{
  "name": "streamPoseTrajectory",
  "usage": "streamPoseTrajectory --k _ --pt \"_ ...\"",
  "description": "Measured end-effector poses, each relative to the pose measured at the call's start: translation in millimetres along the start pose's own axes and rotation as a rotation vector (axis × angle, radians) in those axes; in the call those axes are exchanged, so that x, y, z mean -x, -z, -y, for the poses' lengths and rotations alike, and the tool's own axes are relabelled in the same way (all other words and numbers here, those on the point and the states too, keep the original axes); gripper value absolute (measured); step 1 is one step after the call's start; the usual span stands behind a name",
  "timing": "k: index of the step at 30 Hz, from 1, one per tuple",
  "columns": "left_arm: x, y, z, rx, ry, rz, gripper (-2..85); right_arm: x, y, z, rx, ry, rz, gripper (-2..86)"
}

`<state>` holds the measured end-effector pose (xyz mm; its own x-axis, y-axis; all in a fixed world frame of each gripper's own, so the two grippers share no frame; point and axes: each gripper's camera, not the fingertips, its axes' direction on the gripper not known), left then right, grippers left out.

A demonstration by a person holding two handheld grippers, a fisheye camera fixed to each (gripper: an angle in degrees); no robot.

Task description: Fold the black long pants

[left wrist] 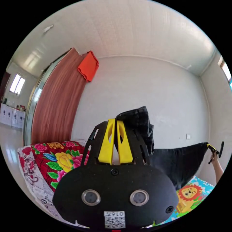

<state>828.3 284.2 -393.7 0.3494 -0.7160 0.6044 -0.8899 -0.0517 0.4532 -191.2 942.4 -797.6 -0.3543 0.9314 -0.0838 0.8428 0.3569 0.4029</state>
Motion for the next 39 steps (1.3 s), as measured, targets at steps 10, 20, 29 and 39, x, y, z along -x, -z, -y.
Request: streamPoseTrajectory --k 10,20,29,39 --pt "78 5 -226 0.357 0.113 -0.701 -0.9 -98 200 -100 0.204 0.093 -0.088 1.3" --pt "-25 -14 -494 0.999 -0.124 -0.948 -0.2 -98 274 -262 0.435 -0.011 -0.027 1.6" --pt "-14 -84 -643 1.406 -0.187 -0.398 16.0 -51 329 -300 0.735 0.051 0.021 3.3" --pt "-17 -81 -726 1.349 -0.233 -0.409 15.9 66 306 -241 0.608 0.148 -0.032 11.0"
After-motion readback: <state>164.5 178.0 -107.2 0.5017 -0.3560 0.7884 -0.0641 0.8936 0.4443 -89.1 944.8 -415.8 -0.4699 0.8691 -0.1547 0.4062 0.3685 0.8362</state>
